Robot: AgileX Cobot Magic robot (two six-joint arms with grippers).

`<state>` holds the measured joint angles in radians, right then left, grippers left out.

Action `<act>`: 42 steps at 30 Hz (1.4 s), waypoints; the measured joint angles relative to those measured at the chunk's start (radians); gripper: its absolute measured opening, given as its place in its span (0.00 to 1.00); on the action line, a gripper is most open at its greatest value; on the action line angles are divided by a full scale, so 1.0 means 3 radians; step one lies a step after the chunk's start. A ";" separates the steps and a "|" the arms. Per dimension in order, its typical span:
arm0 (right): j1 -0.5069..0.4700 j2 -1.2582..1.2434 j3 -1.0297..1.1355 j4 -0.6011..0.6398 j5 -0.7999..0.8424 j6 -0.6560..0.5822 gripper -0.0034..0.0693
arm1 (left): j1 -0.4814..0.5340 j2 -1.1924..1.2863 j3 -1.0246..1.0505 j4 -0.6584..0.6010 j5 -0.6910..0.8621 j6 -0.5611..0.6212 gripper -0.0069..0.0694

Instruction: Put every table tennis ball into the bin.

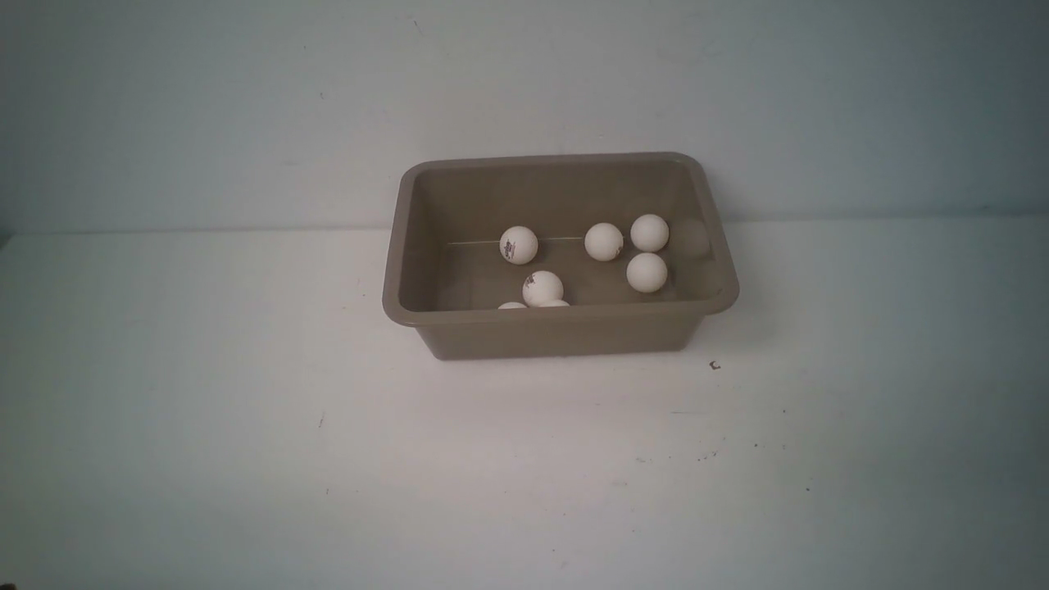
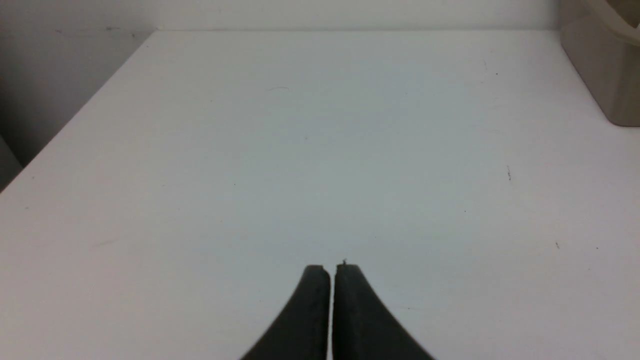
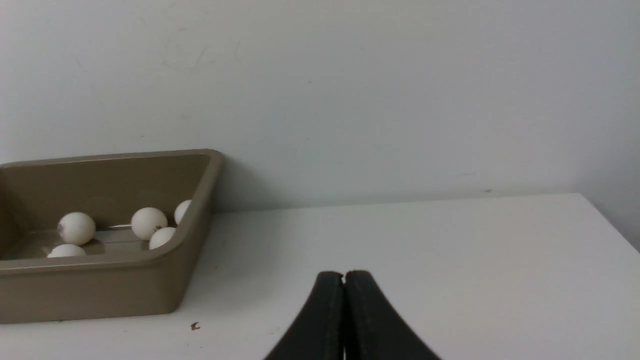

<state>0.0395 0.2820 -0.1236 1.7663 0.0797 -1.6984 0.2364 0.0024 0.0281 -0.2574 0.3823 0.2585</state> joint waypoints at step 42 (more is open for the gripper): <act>-0.0202 -0.0212 -0.0133 -0.4298 0.0863 0.4510 0.02 | 0.0000 0.0000 -0.0003 0.0000 0.0004 0.0000 0.09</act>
<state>-0.0210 0.2183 -0.1634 0.4768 0.3385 -0.3453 0.2364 0.0024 0.0273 -0.2574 0.3835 0.2585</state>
